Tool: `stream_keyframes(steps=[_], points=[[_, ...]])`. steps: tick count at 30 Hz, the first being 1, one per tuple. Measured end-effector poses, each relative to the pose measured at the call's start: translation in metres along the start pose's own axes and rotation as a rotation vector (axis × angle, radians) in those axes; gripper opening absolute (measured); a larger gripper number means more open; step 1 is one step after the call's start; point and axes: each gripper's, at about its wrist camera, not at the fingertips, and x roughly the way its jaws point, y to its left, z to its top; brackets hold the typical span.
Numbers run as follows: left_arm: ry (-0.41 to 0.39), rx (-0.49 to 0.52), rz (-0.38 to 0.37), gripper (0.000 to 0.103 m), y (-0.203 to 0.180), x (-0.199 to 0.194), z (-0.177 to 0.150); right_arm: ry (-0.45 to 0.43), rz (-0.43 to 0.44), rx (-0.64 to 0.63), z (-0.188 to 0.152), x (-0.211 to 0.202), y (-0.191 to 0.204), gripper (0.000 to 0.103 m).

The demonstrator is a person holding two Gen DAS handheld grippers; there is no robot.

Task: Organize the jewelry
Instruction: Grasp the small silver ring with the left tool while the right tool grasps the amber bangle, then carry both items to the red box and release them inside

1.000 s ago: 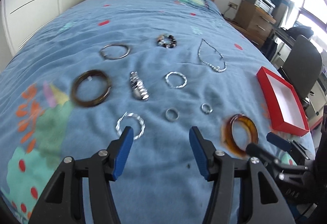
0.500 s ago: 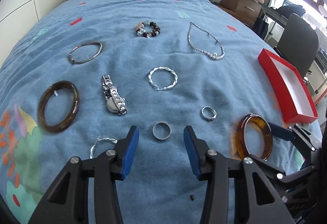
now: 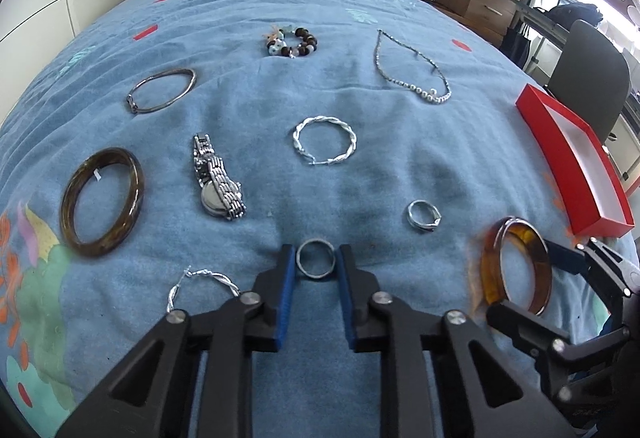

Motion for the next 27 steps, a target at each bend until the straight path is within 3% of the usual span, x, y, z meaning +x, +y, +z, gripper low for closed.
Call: stream_keyframes(steps=[9, 15, 20, 27], points=[[-0.036, 0.009, 0.013, 0.019, -0.004, -0.017, 0.004, -0.034, 0.018, 0.0, 0.001, -0.016, 0.0, 0.077], [-0.079, 0.028, -0.005, 0.019, -0.019, -0.047, 0.021, -0.104, 0.02, 0.03, 0.01, -0.053, -0.009, 0.077], [-0.103, 0.086, -0.075, 0.019, -0.066, -0.064, 0.04, -0.154, -0.036, 0.067, 0.015, -0.093, -0.048, 0.077], [-0.088, 0.169, -0.243, 0.019, -0.167, -0.053, 0.066, -0.14, -0.187, 0.136, 0.007, -0.132, -0.152, 0.077]])
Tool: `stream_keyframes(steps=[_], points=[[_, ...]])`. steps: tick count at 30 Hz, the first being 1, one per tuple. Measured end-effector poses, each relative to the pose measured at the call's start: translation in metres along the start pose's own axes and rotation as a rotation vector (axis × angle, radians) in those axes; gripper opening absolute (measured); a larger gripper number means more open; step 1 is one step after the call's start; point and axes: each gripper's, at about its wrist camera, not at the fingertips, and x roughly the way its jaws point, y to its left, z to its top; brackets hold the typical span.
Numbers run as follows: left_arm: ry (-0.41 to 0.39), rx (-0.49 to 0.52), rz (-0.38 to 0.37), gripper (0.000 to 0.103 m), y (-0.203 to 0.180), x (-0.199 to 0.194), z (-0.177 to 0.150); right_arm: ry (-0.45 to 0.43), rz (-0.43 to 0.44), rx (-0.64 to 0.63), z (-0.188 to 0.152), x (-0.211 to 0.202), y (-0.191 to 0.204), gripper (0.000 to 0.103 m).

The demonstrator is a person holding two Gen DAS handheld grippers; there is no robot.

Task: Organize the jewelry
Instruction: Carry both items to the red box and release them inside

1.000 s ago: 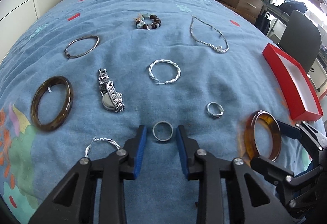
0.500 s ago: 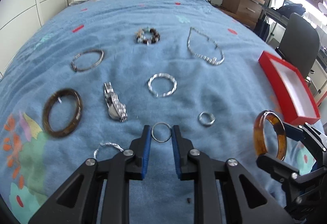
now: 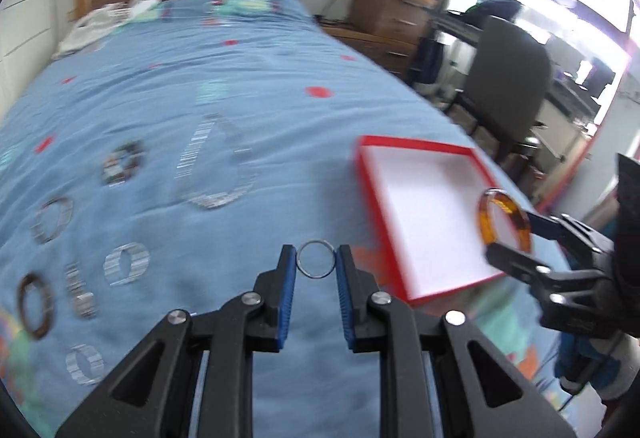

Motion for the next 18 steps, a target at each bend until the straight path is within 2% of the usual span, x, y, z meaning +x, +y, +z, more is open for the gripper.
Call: stream_keyframes(steps=[4, 8, 12, 18], points=[[0.037, 0.066, -0.07, 0.019, -0.055, 0.039, 0.013, 0.049, -0.03, -0.019, 0.001, 0.013, -0.042, 0.077], [0.09, 0.123, -0.092, 0.019, -0.09, 0.077, 0.012, 0.119, -0.008, -0.095, 0.001, 0.034, -0.062, 0.077], [0.144, 0.17, -0.082, 0.019, -0.103, 0.102, 0.003, 0.179, 0.014, -0.204, -0.002, 0.05, -0.068, 0.077], [0.221, 0.207, -0.071, 0.019, -0.099, 0.129, -0.015, 0.289, 0.038, -0.347, -0.015, 0.073, -0.069, 0.077]])
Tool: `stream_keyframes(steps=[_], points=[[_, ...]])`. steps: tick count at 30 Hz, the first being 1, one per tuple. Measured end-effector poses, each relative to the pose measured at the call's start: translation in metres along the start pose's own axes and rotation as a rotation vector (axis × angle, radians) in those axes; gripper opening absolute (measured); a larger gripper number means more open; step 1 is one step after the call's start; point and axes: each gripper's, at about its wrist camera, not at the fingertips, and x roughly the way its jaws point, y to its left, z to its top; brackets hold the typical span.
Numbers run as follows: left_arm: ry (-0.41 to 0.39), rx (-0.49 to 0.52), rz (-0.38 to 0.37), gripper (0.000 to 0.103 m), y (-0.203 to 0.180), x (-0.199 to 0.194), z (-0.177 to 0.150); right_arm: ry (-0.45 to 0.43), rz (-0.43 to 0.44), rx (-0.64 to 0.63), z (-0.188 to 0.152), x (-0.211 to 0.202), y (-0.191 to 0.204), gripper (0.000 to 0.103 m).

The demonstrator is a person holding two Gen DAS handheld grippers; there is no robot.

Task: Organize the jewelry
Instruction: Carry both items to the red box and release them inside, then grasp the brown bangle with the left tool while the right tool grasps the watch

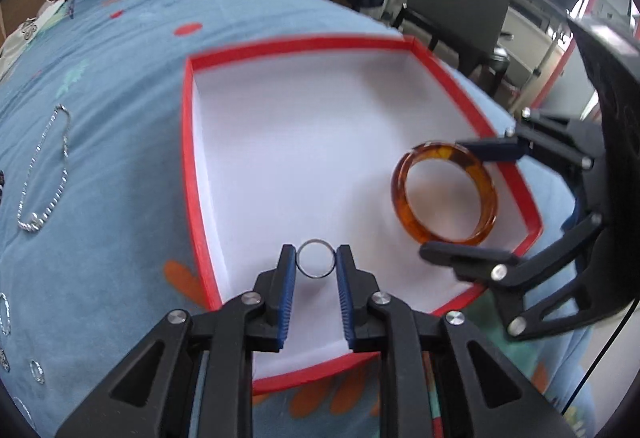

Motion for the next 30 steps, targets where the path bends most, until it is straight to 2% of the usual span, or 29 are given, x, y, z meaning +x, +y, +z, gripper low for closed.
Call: stream_keyframes(steps=[2, 8, 10, 13, 15, 19, 23, 25, 30], points=[[0.002, 0.025, 0.011, 0.02, -0.002, 0.003, -0.003, 0.026, 0.006, -0.046, -0.002, 0.005, 0.003, 0.077], [-0.007, 0.019, 0.008, 0.02, 0.0, 0.003, 0.0, 0.048, 0.024, -0.067, 0.0, 0.005, 0.002, 0.078], [-0.005, 0.022, 0.006, 0.02, -0.001, 0.001, 0.001, 0.051, 0.008, -0.07, -0.001, 0.001, 0.003, 0.079], [-0.028, -0.013, -0.019, 0.026, 0.003, -0.011, 0.005, 0.042, -0.027, -0.063, 0.0, -0.011, 0.003, 0.079], [-0.056, -0.029, -0.028, 0.027, 0.004, -0.024, 0.007, 0.028, -0.05, -0.041, -0.003, -0.027, 0.001, 0.079], [-0.152, -0.06, -0.048, 0.032, 0.006, -0.075, 0.006, -0.011, -0.094, 0.008, -0.006, -0.069, 0.002, 0.079], [-0.211, -0.117, -0.028, 0.034, 0.024, -0.125, -0.014, -0.09, -0.115, 0.055, -0.004, -0.115, 0.022, 0.079], [-0.223, -0.14, 0.008, 0.034, 0.04, -0.148, -0.03, -0.14, -0.107, 0.074, 0.0, -0.132, 0.041, 0.079], [-0.223, -0.182, 0.135, 0.035, 0.088, -0.192, -0.085, -0.221, -0.04, 0.097, 0.015, -0.146, 0.092, 0.074]])
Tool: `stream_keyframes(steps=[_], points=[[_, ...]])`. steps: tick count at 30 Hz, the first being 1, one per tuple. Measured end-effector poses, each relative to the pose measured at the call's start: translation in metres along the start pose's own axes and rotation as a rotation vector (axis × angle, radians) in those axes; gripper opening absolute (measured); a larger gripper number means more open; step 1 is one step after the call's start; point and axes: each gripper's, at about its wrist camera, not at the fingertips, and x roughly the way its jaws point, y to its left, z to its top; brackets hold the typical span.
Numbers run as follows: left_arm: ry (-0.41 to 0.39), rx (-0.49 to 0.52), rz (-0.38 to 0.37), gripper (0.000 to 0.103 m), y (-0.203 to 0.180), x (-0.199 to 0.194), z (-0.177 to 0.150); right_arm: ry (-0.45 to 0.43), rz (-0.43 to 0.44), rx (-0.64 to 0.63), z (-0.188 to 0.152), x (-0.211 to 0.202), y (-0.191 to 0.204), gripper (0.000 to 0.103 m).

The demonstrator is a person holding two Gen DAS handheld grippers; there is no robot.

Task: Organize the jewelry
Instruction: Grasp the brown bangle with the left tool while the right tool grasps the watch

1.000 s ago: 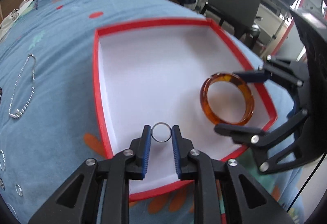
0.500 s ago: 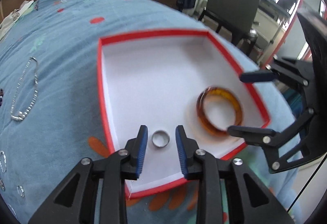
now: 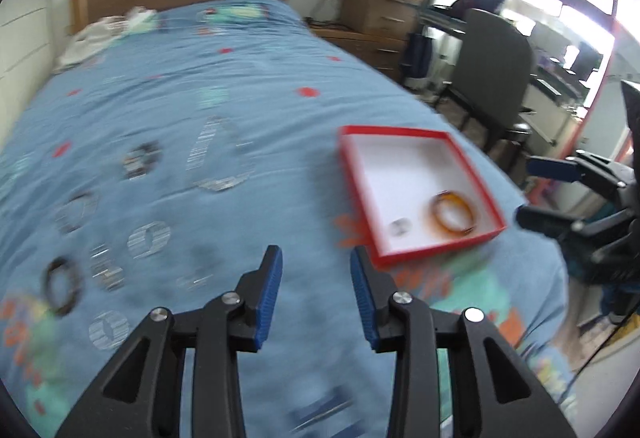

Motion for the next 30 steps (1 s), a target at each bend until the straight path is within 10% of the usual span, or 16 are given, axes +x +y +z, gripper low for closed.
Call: stream_keyframes(steps=[13, 30], points=[[0.002, -0.273, 0.231, 0.04, 0.187, -0.058, -0.083, 0.0, 0.192, 0.03, 0.028, 0.055, 0.117, 0.058], [0.057, -0.42, 0.275, 0.039, 0.302, -0.008, -0.08, 0.077, 0.348, -0.005, 0.071, 0.165, 0.205, 0.039]])
